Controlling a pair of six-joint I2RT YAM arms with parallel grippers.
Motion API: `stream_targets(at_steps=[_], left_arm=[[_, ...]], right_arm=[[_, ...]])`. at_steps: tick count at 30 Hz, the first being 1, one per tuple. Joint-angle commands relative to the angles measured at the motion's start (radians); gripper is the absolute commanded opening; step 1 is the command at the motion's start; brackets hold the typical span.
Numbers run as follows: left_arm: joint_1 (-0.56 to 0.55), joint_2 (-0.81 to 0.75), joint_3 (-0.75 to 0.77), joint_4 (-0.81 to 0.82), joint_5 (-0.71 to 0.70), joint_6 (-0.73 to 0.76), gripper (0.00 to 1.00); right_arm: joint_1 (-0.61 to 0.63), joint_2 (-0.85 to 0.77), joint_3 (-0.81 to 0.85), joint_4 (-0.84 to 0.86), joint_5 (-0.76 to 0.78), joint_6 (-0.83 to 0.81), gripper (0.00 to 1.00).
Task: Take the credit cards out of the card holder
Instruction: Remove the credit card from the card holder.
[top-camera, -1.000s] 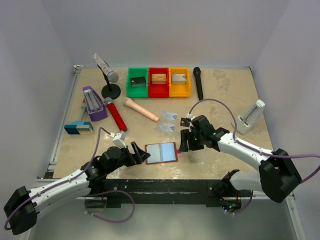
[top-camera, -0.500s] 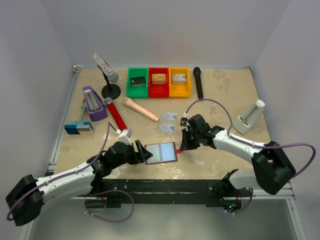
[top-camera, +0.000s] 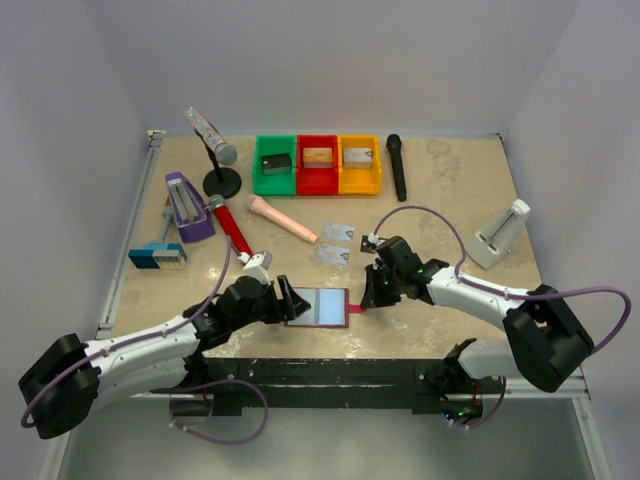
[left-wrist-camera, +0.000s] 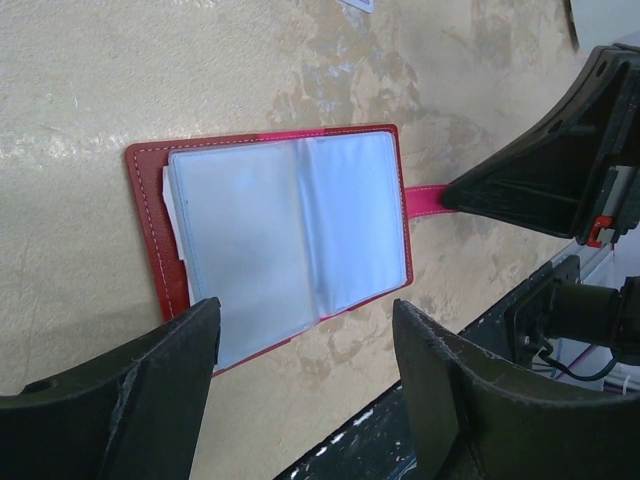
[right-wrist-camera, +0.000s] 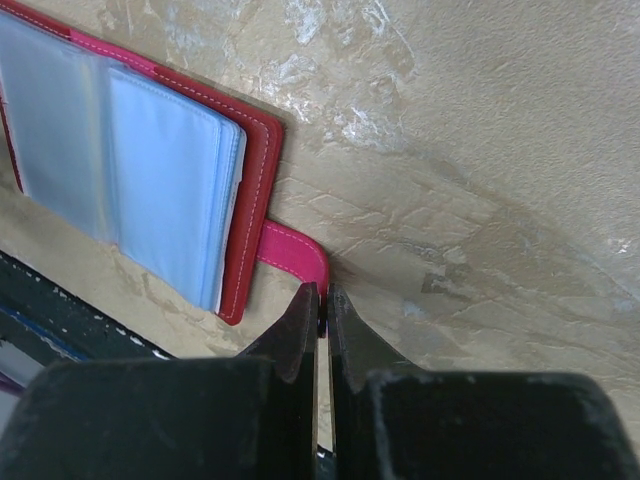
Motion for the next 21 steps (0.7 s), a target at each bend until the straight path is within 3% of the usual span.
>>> stream_targets(at_steps=[1, 21], left_arm=[[-0.001, 0.029, 0.026, 0.037, -0.012, 0.019, 0.73], [-0.001, 0.103, 0.029, 0.042, -0.02, 0.016, 0.74]], right_arm=[[0.007, -0.012, -0.015, 0.041, -0.022, 0.018, 0.0], [0.007, 0.014, -0.007, 0.059, -0.045, 0.018, 0.0]])
